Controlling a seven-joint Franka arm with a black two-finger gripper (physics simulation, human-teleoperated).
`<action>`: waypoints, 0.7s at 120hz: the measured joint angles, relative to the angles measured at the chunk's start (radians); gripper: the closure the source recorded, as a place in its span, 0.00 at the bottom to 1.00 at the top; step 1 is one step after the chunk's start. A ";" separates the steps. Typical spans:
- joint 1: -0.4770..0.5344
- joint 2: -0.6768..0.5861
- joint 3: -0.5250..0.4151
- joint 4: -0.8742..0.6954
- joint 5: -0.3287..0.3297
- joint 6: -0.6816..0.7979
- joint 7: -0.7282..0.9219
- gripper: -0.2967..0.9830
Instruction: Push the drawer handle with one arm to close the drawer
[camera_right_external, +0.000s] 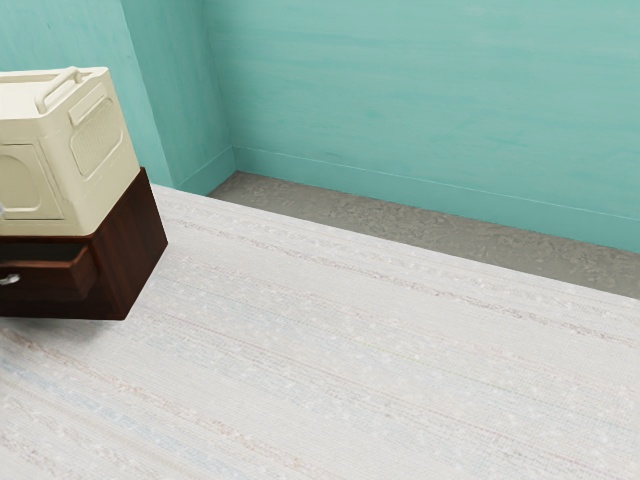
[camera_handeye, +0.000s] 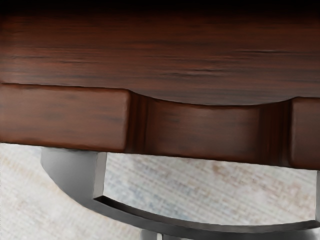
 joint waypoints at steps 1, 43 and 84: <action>0.000 0.002 0.000 0.002 0.000 0.000 0.000 0.85; 0.027 0.099 -0.019 0.109 0.002 0.004 0.007 0.85; 0.126 0.180 -0.107 0.203 0.008 0.016 0.274 0.84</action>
